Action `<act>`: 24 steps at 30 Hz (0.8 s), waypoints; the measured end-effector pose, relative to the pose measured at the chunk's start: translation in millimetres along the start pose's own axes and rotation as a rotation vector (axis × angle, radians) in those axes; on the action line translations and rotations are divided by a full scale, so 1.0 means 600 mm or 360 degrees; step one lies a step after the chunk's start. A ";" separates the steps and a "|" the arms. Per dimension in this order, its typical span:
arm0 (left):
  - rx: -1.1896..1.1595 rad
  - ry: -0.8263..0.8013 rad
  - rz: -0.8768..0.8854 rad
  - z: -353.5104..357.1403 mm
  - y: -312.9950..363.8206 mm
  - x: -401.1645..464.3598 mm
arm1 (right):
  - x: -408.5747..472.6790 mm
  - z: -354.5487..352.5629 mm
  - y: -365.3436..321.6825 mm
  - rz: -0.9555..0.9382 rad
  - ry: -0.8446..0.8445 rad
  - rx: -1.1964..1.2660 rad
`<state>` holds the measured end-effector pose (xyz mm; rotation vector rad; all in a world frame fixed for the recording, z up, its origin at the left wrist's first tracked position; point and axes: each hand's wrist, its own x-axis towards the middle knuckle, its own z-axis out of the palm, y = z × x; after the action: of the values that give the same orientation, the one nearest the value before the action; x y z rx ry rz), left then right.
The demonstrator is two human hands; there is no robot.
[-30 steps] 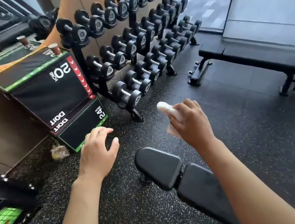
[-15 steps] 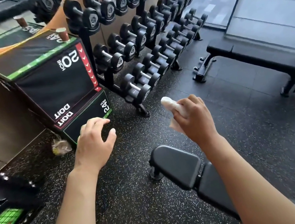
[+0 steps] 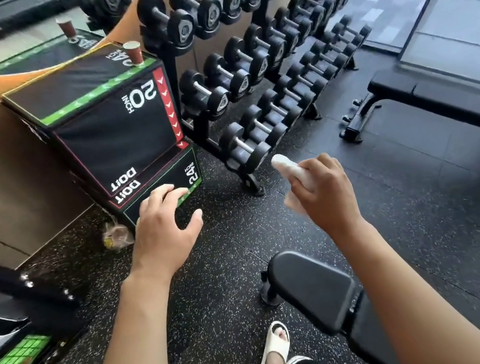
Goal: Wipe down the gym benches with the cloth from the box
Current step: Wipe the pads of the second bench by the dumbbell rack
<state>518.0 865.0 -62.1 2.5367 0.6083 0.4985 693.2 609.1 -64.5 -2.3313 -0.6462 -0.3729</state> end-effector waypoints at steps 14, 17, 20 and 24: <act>0.0091 0.0020 0.0097 0.048 0.063 0.246 | 0.220 0.062 0.082 0.0032 0.0012 0.0153; 0.0110 -0.0025 0.0099 0.064 0.086 0.285 | 0.252 0.060 0.103 0.0054 0.0042 0.0172; 0.0109 -0.0076 0.0179 0.081 0.110 0.334 | 0.278 0.054 0.130 0.0116 0.0118 0.0184; 0.0097 -0.0130 0.0322 0.115 0.138 0.410 | 0.304 0.047 0.172 0.0236 0.0186 0.0186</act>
<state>781.0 897.7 -18.3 2.6768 0.3436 0.4493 903.9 624.6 -62.9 -2.2113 -0.4246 -0.3892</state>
